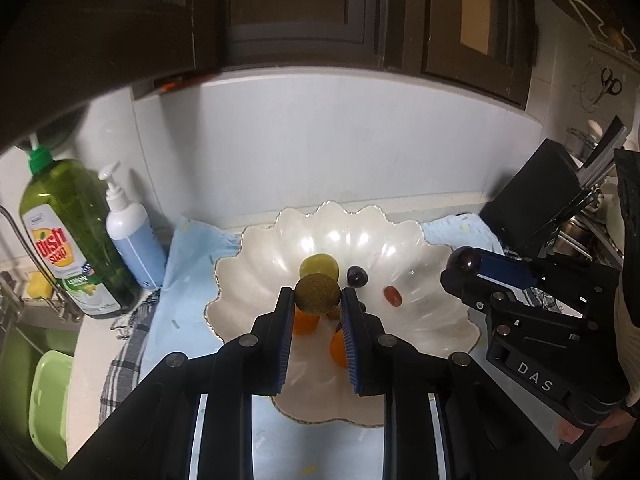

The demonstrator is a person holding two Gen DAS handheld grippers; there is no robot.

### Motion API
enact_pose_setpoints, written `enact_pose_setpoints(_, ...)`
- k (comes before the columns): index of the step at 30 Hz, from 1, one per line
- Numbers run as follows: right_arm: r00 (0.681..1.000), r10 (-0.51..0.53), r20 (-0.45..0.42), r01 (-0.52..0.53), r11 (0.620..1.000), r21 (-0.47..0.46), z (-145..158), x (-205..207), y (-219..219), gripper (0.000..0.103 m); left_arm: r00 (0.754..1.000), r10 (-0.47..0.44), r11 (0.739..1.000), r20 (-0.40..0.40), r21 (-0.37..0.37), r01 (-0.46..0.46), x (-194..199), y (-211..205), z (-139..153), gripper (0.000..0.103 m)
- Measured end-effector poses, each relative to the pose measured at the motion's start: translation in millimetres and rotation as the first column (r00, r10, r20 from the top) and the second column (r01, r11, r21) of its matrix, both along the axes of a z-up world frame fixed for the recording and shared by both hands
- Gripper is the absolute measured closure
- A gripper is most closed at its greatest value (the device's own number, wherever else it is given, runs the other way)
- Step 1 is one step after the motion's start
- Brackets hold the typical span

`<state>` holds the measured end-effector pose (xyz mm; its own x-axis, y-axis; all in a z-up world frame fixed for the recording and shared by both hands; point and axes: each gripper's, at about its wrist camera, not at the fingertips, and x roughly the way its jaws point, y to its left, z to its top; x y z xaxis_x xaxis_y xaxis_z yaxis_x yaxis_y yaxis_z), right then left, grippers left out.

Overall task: Organize fruits
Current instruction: 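Carry the brown fruit and dark plum with both tools over the bowl, then open both tools to release the brown fruit and plum into the bowl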

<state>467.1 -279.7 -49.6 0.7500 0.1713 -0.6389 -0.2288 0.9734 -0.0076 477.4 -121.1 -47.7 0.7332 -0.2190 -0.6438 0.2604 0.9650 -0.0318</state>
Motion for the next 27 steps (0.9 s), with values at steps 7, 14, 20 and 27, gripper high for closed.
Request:
enact_pose_setpoints(7,0.999,-0.010,-0.053,0.009,1.000,-0.008,-14.6,15.6,2.5,0.074,0.997,-0.012,1.000,-0.077,0.011,0.013,21.9,-0.9,-17.5,0.079)
enact_pose_setpoints(14,0.994,-0.018,-0.109,0.016,1.000,-0.019,-33.8,28.2,-0.4,0.074,0.994,-0.015,0.999,-0.112,0.042,0.020,33.8,-5.5,-30.1,0.078)
enact_pose_setpoints(20,0.989,-0.040,-0.140,0.039,0.999,-0.010,-43.1,35.1,-3.7,0.050,0.994,0.010,0.998,-0.105,0.057,-0.004,36.8,0.0,-31.2,0.049)
enact_pose_setpoints(27,0.988,-0.102,-0.116,0.096,0.994,-0.051,-39.4,27.7,-1.3,0.037,0.993,0.094,0.991,-0.070,0.101,-0.086,30.5,16.0,-30.3,0.020)
